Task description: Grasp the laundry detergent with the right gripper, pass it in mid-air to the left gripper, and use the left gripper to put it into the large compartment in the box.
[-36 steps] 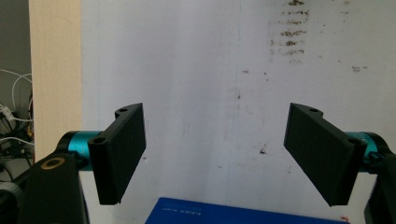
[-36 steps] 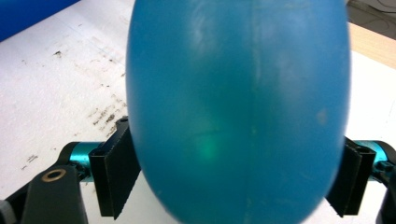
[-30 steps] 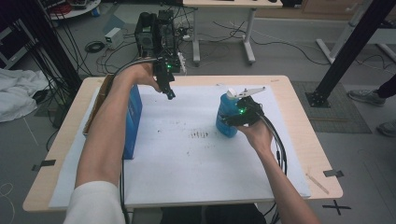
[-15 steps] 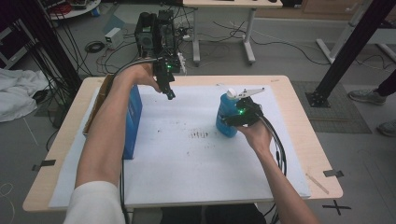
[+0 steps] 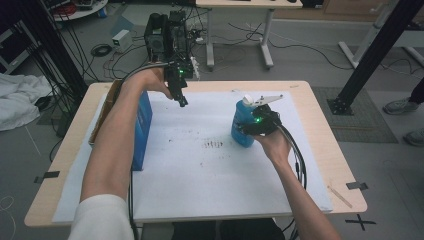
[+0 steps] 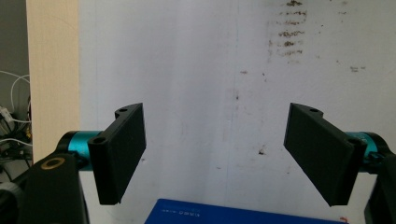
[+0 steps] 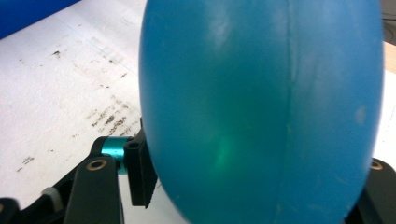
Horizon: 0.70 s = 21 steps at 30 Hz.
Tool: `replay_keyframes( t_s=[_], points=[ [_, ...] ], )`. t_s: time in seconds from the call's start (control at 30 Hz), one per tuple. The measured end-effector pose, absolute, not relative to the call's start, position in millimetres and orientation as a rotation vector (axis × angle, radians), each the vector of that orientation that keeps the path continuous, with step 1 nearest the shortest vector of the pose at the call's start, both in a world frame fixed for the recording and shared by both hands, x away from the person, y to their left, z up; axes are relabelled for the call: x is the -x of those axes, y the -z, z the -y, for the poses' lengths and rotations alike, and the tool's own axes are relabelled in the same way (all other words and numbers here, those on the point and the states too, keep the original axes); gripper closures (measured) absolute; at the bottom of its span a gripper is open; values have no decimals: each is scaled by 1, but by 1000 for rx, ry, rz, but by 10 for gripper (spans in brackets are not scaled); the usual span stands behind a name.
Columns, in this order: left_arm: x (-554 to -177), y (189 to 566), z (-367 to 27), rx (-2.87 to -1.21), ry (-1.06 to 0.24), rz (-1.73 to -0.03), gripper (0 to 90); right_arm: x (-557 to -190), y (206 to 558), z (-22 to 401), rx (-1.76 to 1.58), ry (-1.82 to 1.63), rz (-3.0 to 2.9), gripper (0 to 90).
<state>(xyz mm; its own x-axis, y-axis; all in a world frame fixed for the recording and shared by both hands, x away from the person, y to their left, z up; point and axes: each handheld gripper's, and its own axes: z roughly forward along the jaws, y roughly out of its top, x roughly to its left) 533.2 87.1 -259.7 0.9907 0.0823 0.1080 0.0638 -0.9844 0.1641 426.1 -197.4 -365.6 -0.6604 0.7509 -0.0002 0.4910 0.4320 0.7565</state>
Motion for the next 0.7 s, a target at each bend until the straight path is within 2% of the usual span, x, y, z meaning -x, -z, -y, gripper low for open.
replay_keyframes(
  t_s=[0.7],
  points=[
    [-532,261,-87,-2970,-166,-134,210,-426,367,200,-1087,-1098,-2336,431]
  ],
)
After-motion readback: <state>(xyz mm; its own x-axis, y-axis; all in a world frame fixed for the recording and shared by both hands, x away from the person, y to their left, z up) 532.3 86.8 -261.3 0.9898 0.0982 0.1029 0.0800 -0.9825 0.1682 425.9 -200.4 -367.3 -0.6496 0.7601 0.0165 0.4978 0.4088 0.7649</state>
